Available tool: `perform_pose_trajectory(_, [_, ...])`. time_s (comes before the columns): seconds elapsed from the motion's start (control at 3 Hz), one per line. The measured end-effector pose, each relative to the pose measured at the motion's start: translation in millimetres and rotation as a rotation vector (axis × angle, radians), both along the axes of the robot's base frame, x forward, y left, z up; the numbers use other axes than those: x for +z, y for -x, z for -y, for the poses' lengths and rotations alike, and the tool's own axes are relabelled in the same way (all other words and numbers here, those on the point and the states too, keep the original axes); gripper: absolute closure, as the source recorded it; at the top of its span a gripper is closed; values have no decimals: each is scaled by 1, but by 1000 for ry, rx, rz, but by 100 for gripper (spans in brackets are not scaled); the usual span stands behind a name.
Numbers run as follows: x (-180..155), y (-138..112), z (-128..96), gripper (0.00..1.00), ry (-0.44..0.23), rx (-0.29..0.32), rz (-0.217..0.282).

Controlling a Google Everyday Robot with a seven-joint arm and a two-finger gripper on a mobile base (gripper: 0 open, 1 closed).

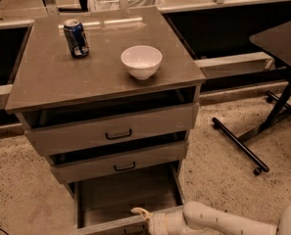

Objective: Close bottom drawer

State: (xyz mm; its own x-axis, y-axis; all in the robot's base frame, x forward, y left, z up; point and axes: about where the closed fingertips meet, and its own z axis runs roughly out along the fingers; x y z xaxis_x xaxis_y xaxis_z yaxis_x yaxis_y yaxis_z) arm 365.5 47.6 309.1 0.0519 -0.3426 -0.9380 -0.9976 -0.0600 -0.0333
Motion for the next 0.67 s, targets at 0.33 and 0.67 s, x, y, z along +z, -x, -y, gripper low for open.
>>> perform_pose_trajectory(0.33, [-54,-14,36,40,41,-93,-19])
perform_pose_trajectory(0.67, [-97,-21,60,63,75,-134,-26])
